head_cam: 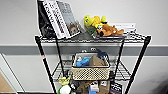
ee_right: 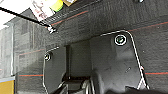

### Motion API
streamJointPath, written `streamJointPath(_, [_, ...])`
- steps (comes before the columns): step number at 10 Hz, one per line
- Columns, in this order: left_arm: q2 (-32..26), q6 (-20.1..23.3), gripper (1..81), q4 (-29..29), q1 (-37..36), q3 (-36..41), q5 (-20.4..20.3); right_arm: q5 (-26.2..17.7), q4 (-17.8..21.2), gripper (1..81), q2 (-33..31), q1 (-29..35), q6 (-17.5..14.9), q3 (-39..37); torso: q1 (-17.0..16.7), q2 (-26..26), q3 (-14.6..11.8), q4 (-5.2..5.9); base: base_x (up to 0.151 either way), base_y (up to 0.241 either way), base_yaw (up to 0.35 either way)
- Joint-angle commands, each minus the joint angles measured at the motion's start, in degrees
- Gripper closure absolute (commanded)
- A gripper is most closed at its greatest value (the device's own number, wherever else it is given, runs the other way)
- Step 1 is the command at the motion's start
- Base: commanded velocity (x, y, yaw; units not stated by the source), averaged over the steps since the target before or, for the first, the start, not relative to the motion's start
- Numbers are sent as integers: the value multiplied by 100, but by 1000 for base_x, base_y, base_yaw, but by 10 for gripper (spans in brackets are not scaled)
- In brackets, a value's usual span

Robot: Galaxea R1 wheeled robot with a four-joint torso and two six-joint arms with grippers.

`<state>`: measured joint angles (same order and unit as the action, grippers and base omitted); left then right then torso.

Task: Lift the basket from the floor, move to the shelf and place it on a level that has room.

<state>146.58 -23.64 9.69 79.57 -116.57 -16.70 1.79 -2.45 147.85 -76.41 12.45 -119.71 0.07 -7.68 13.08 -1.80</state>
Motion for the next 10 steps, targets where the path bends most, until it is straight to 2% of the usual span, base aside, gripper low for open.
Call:
streamJointPath(1, [478, 43, 10, 156, -60, -789, 194, -460, -317, 10, 406, 192, -23, -675, 0, 0, 0, 0, 0, 0, 0])
streamJointPath(6, [1417, 43, 10, 165, 55, -2290, 448, -601, -888, 10, 1714, -72, -23, -2624, 0, -2, -2, 0, 0, 0, 0])
streamJointPath(10, [2165, 43, 10, 156, 72, -3408, 844, -715, -1284, 10, 2480, -187, -23, -3602, 0, -2, -5, 0, 0, 0, 0])
